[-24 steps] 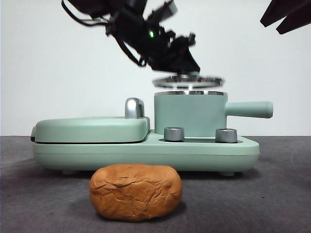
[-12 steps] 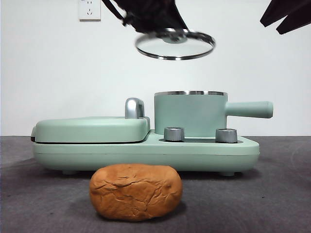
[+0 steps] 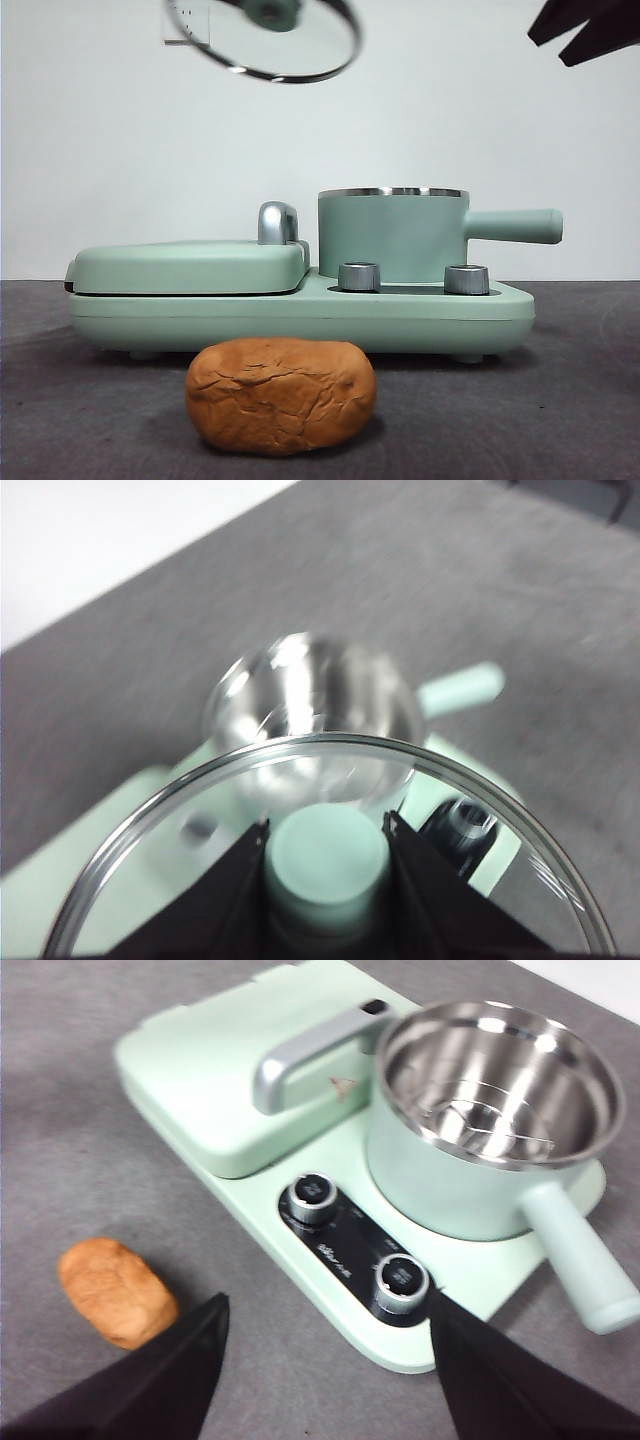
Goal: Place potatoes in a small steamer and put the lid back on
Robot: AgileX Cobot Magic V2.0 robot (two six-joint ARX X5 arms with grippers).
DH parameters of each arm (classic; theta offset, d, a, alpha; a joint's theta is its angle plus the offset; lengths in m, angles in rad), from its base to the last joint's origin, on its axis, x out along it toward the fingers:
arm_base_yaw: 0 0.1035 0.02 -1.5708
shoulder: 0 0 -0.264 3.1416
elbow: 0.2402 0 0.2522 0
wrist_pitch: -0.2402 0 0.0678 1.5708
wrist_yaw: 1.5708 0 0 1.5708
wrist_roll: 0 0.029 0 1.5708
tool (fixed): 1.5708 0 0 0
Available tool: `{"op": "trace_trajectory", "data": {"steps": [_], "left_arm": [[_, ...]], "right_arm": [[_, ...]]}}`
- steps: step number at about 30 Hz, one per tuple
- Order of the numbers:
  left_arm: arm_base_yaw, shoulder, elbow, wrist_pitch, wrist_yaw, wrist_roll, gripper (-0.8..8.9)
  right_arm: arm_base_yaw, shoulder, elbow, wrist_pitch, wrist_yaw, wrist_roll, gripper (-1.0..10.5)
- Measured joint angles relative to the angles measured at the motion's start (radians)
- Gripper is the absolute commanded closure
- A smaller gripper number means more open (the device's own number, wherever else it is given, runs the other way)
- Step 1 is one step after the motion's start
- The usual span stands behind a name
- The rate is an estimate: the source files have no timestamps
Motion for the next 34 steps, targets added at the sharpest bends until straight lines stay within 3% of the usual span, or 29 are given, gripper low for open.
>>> {"op": "trace_trajectory", "data": {"steps": [6,15,23,34], "left_arm": [[0.048,-0.135,-0.149,-0.008,-0.023,-0.010,7.98],[0.108,-0.355,-0.352,0.006,-0.063,-0.041,7.98],[0.115,-0.381,-0.362,0.000,-0.067,-0.071,7.98],[0.115,-0.381,-0.362,0.044,-0.067,-0.082,7.98]], "right_arm": [[0.068,0.036,0.000,0.000,-0.002,-0.016,5.6],[0.236,0.194,0.000,0.019,-0.002,-0.114,5.5],[0.359,0.416,0.000,0.111,-0.002,-0.147,5.5],[0.434,0.629,0.000,0.239,0.000,-0.174,5.5]]}}
